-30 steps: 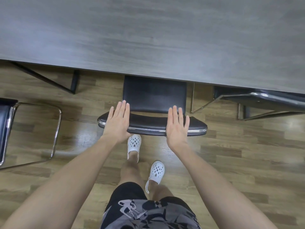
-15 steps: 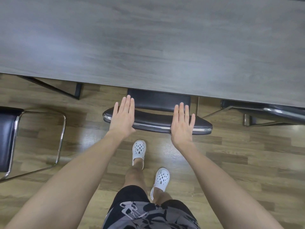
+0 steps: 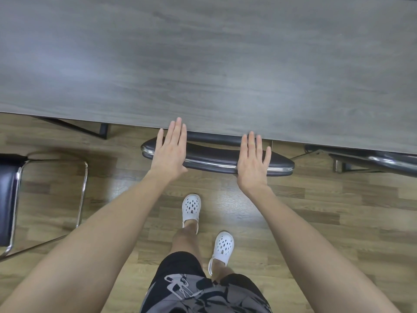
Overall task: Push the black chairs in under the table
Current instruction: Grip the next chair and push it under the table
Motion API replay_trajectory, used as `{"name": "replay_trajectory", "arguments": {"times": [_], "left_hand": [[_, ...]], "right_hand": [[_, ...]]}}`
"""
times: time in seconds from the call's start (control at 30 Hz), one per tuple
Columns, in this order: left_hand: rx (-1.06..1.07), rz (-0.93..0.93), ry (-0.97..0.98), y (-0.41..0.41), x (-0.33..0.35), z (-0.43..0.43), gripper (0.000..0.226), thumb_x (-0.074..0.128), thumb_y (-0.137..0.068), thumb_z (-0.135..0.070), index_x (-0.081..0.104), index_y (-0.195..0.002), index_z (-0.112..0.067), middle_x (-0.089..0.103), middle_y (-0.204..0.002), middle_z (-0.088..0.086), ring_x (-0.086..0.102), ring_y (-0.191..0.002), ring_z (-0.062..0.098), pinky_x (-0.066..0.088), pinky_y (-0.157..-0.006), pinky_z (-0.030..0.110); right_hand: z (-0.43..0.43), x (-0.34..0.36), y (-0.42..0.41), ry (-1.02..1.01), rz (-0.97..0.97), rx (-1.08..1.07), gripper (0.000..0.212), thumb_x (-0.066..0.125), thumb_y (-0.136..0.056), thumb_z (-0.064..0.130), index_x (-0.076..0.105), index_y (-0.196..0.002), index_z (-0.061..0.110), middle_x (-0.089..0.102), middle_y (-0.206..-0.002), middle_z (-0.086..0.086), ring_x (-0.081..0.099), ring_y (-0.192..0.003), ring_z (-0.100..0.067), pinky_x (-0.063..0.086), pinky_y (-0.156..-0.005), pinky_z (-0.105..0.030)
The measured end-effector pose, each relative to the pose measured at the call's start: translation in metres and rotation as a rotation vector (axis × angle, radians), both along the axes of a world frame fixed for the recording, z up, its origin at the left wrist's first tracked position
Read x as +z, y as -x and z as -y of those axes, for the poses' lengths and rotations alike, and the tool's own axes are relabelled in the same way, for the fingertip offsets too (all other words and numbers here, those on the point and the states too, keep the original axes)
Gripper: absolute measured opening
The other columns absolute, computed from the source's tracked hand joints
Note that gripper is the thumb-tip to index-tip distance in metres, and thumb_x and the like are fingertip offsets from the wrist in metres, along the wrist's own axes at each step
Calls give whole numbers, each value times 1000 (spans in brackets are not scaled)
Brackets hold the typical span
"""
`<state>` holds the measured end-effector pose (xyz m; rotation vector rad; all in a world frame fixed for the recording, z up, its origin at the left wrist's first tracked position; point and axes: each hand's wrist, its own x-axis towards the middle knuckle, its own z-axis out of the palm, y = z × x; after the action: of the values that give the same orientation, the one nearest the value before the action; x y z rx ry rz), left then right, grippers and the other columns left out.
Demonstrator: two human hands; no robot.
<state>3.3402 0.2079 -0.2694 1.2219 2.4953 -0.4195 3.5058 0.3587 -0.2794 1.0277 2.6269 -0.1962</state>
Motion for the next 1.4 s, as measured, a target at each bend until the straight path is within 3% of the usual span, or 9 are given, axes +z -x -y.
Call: {"name": "replay_trajectory", "arguments": {"times": [0.57,1.0,1.17,1.4], "left_hand": [[30,39,-9,32,-1,-32,134,83,-68,-46,-12,-151,-4,-19,-161,13,-14,-149,26,-2,-119,49],[83,119,-90,32,0,-28,140,82,-63,-58,-12,-152,-5,-17,-161,12,-12,-149,26,-3,-119,45],[49,140,-123,21,3,-14,129,74,-71,-63,-8,-153,-6,-13,-162,12,-10,-150,27,-2,-121,43],[50,167,-149,0,18,21,120,72,-77,-55,-8,-154,-8,-15,-162,8,-13,-149,23,-2,-121,40]], "right_hand": [[-33,3,31,0,8,18,102,61,-80,-7,-8,-154,9,-8,-163,-8,-8,-150,-27,-1,-118,-51],[-32,5,28,36,52,27,112,76,-78,12,-6,-154,6,-7,-163,-11,-7,-150,-29,-1,-119,-45],[-19,16,27,73,73,-30,110,76,-81,20,-6,-153,3,-10,-162,-14,-10,-149,-30,-1,-121,-42],[33,36,9,112,8,-77,97,67,-88,15,-4,-153,4,-9,-162,-12,-9,-150,-28,6,-122,-39]]}}
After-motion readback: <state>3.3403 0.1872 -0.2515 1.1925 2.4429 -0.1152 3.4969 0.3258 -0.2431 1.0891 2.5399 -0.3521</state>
